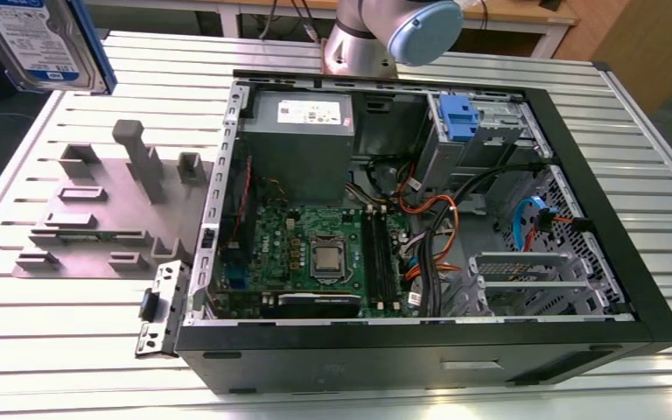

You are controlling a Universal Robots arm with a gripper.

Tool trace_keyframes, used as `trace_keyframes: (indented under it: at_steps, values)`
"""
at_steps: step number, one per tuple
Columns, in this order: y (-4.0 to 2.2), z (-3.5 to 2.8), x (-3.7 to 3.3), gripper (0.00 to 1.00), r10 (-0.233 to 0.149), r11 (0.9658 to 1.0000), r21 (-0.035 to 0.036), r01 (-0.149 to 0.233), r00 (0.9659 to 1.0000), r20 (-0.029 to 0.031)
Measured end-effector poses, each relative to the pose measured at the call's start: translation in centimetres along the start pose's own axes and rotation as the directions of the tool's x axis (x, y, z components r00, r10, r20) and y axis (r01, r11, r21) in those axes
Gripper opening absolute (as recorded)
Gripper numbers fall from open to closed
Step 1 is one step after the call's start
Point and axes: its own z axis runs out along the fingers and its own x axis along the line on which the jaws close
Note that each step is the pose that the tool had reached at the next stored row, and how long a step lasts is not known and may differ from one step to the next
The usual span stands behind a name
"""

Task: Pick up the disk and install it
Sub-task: 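Pick up the disk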

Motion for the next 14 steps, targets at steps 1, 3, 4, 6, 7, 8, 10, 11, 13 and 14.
trace_keyframes:
  at_steps: [1,3,4,6,7,8,10,11,13,14]
  values:
    - [0.00,-0.02,0.00,0.36,0.000,1.0000,0.0000,0.000,1.0000,0.0000]
    - [0.00,-0.06,0.00,0.36,0.000,1.0000,-0.0001,0.000,1.0000,0.0000]
    - [0.00,-0.08,0.00,0.36,0.000,1.0000,-0.0001,0.000,1.0000,0.0000]
    - [0.01,-0.14,0.00,0.36,0.000,1.0000,-0.0001,0.000,1.0000,0.0000]
    - [0.01,-0.16,0.00,0.36,0.000,1.0000,0.0000,0.000,1.0000,0.0000]
    - [0.00,-0.19,0.00,0.36,0.000,1.0000,0.0000,0.000,1.0000,0.0000]
    - [0.01,-0.23,-0.01,0.36,0.000,1.0000,0.0000,0.000,1.0000,0.0000]
    - [0.01,-0.24,0.00,0.36,0.000,1.0000,0.0000,0.000,1.0000,0.0000]
    - [0.01,-0.25,0.00,0.36,0.000,1.0000,-0.0001,0.000,1.0000,-0.0001]
    - [0.01,-0.25,0.00,0.36,0.000,1.0000,0.0000,0.000,1.0000,0.0000]
